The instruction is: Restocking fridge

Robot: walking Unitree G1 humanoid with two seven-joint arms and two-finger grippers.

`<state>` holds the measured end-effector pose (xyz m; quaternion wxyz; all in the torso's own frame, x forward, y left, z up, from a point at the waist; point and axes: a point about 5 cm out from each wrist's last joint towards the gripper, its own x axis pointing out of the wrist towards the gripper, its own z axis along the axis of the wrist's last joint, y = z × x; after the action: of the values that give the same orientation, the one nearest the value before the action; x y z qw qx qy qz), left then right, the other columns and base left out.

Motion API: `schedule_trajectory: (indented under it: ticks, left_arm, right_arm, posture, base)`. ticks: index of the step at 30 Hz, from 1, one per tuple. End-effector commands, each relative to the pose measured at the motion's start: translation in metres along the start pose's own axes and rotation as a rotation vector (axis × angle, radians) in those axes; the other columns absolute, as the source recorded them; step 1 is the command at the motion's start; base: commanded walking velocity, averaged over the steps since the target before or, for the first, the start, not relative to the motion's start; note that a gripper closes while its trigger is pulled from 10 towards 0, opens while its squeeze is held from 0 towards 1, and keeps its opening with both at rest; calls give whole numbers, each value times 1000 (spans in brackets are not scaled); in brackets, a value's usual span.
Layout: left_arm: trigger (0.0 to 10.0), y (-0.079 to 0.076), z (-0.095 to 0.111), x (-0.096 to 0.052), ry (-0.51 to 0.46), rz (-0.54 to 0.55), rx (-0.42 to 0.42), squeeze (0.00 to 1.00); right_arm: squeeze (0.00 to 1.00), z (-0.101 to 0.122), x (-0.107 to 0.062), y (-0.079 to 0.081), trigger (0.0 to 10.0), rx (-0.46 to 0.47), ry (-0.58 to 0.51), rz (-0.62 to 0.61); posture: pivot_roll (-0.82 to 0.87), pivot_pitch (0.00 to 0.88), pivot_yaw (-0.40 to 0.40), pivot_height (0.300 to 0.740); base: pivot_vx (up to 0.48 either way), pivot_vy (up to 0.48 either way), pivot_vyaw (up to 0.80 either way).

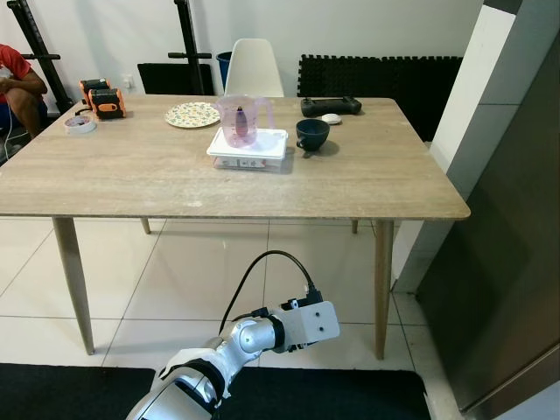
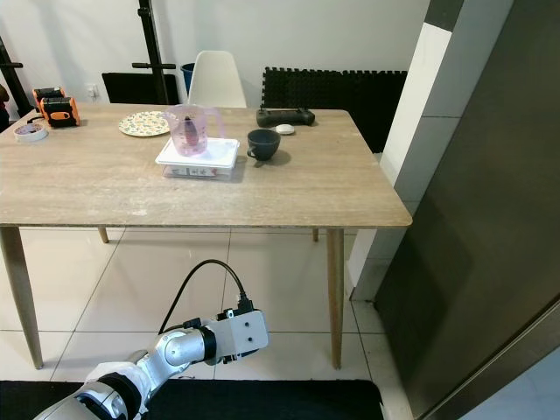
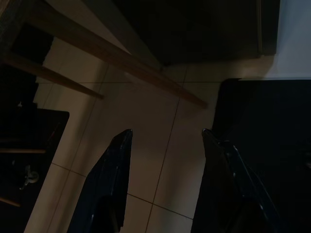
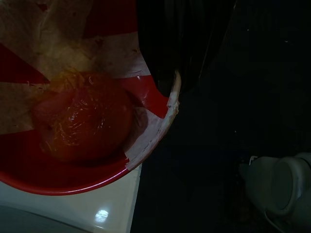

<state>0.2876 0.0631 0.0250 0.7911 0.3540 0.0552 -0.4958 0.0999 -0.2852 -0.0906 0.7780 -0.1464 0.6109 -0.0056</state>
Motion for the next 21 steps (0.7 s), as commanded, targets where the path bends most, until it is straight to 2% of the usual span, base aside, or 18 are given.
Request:
schedule_trajectory:
  ticks: [1, 3, 7, 9, 11, 12, 14, 15, 16, 17, 19, 20, 21]
  left_arm:
    - [10000, 0, 6, 3, -25, 9, 25, 0]
    - [10000, 1, 8, 1, -89, 17, -67, 0]
    - [10000, 5, 9, -1, -114, 29, -127, 0]
    - [10000, 21, 5, -8, -159, 150, -324, 0]
    - [10000, 43, -6, -21, -227, 323, -587, 0]
    - [10000, 49, -10, -26, -252, 379, -671, 0]
    - [10000, 49, -10, -26, -252, 379, -671, 0]
    - [10000, 57, -22, -37, -273, 471, -804, 0]
    - [10000, 59, -46, -56, -249, 587, -969, 0]
    - [10000, 59, -46, -56, -249, 587, -969, 0]
    - [10000, 47, -84, -86, -188, 744, -1196, 0]
    - [10000, 34, -99, -97, -139, 785, -1284, 0]
    - [10000, 34, -99, -97, -139, 785, -1284, 0]
  right_arm:
    - [0, 2, 0, -2, 10000, -2, -12, -13]
    - [0, 2, 0, -3, 10000, -3, -13, -14]
    - [0, 2, 0, -3, 10000, -5, -13, -14]
    - [0, 3, 0, -3, 10000, 0, -20, -14]
    - [0, 4, 0, -2, 10000, 2, -25, -15]
    - [0, 4, 0, -2, 10000, 1, -26, -16]
    - [0, 4, 0, -2, 10000, 1, -26, -16]
    - [0, 4, 0, -1, 10000, -5, -24, -12]
    - [0, 5, 0, 2, 10000, -18, -22, 1]
    - [0, 5, 0, 2, 10000, -18, -22, 1]
    - [0, 6, 1, 7, 10000, -32, -20, 18]
    - [0, 8, 2, 9, 10000, -36, -26, 19]
    - [0, 8, 2, 9, 10000, -36, -26, 19]
  posture:
    - [-93, 0, -24, 740]
    - [-96, 0, -29, 740]
    - [-104, 0, -28, 740]
    - [-110, 0, -21, 740]
    - [-101, 0, -22, 740]
    - [-101, 0, -22, 740]
    - [-101, 0, -22, 740]
    - [-91, 0, -24, 740]
    - [-77, 0, -17, 740]
    - [-77, 0, -17, 740]
    - [-75, 0, -8, 740]
    - [-75, 0, -8, 740]
    - [-75, 0, -8, 740]
  base:
    - [0, 0, 0]
    - [0, 0, 0]
    - [0, 0, 0]
    - [0, 0, 0]
    - [0, 0, 0]
    - [0, 0, 0]
    - [0, 0, 0]
    - [0, 0, 0]
    - [0, 0, 0]
    - [0, 0, 0]
    - [0, 0, 0]
    - [0, 0, 0]
    - [0, 0, 0]
